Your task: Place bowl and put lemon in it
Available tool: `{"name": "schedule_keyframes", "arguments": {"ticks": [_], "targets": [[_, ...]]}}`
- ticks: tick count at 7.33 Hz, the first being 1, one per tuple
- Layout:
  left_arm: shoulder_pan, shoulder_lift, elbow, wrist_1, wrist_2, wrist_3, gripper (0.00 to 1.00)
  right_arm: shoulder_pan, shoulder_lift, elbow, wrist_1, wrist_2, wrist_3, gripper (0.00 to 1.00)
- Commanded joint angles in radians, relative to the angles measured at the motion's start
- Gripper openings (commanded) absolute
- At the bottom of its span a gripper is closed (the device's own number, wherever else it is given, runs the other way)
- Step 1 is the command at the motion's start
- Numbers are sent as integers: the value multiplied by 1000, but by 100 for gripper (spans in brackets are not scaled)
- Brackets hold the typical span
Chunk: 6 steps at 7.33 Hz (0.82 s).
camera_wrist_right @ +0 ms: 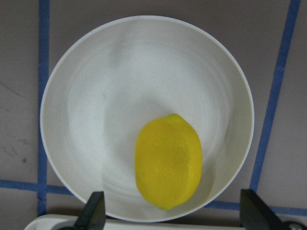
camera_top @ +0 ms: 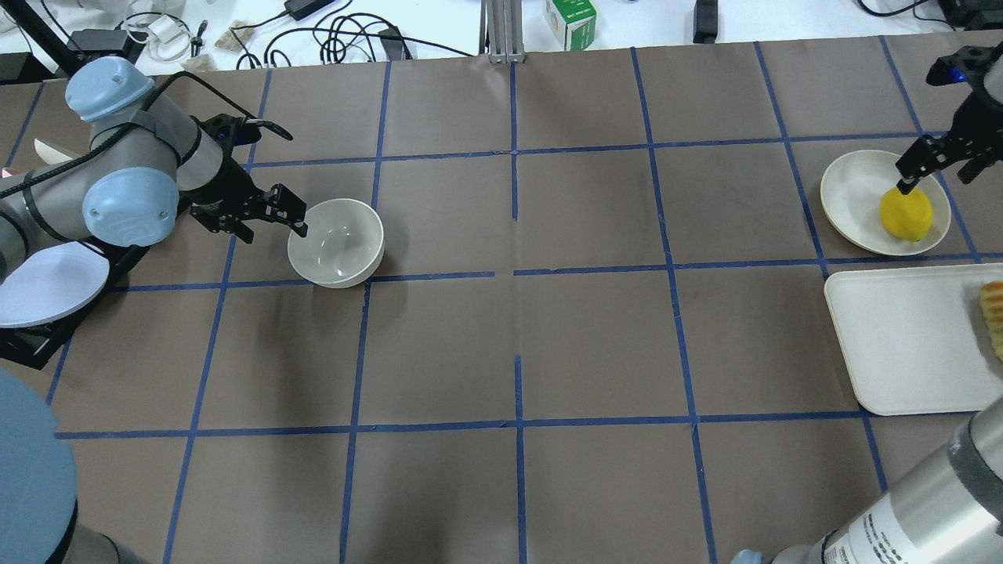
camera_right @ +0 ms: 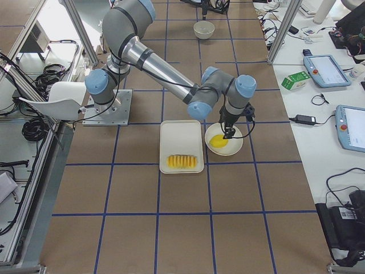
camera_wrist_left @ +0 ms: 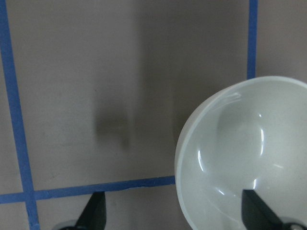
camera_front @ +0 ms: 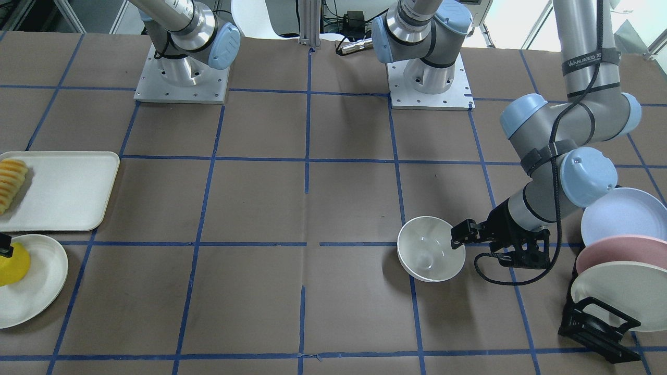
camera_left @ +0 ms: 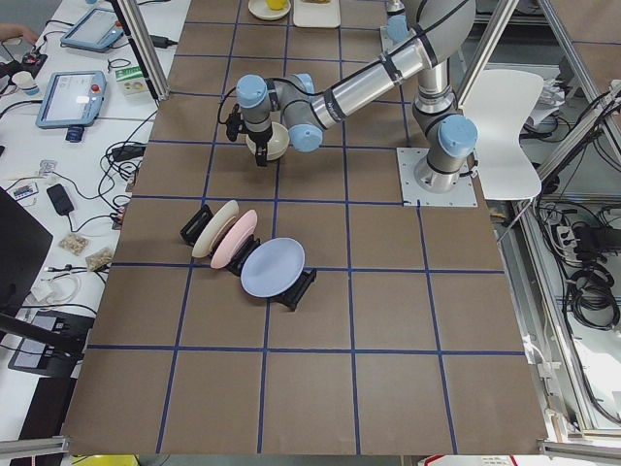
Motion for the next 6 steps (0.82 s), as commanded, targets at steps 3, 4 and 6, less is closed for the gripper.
{"name": "schedule_keyframes", "arguments": {"ticks": [3,4,6], "targets": [[-3,-70,-9,87,-2,2,73,-9,57,75,-129,70,-79,95],[-4,-71,-7,89,-4,1,53,-11,57,72,-126,70,-75,73],[-13,-71,-7,89,-5,-1,13,-11,53,64,-111,58,-67,35]]}}
